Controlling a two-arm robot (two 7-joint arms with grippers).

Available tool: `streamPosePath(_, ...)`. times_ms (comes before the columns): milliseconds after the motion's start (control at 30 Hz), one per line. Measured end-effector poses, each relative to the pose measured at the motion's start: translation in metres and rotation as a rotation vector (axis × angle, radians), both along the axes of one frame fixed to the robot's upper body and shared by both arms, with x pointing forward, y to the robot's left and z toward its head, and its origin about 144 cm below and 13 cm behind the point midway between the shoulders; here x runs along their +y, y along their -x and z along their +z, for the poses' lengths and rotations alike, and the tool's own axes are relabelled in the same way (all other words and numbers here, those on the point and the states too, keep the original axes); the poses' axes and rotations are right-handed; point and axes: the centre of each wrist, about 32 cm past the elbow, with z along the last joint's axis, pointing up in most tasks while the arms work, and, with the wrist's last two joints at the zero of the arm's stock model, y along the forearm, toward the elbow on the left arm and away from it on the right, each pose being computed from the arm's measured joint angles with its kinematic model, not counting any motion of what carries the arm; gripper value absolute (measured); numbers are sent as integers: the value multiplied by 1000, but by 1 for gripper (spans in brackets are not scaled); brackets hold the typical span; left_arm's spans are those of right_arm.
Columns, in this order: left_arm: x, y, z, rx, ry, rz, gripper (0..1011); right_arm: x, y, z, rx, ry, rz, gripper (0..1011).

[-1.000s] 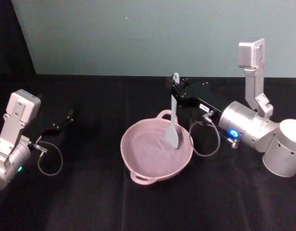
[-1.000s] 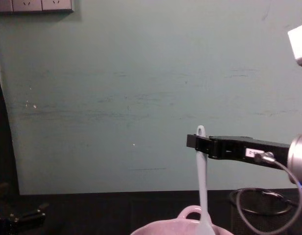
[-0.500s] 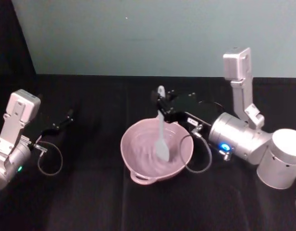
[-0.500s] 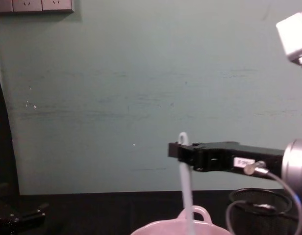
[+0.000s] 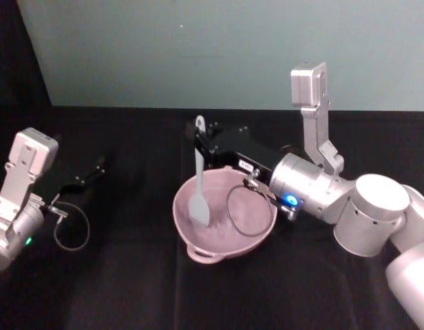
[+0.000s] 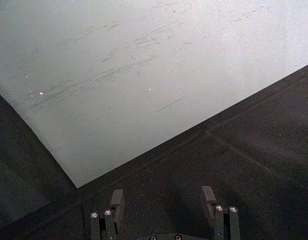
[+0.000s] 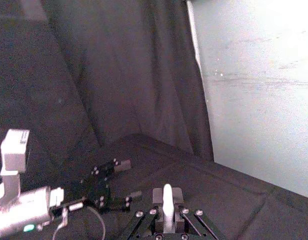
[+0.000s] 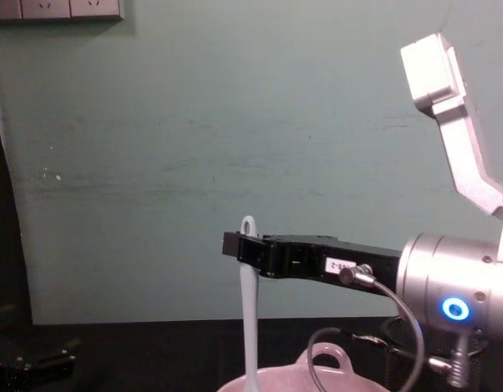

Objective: Use the one hand to pick up the spoon and stir the clear water in the bowl.

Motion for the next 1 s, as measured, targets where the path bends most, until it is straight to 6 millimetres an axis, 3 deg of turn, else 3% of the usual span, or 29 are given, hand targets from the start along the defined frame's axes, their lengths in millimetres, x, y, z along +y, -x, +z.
streamPosePath(167, 0, 0, 0, 0, 0, 0, 1011, -1, -9, -3, 10, -33, -15, 116)
streamPosePath(433, 0, 0, 0, 0, 0, 0, 1011, -18, -18, -5, 9, -48, -88, 117)
streamPosePath(833, 0, 0, 0, 0, 0, 0, 1011, -52, -8, 4, -14, 41, -181, 116)
streamPosePath(1000, 0, 0, 0, 0, 0, 0, 1011, -57, 1, 9, -16, 71, -170, 116)
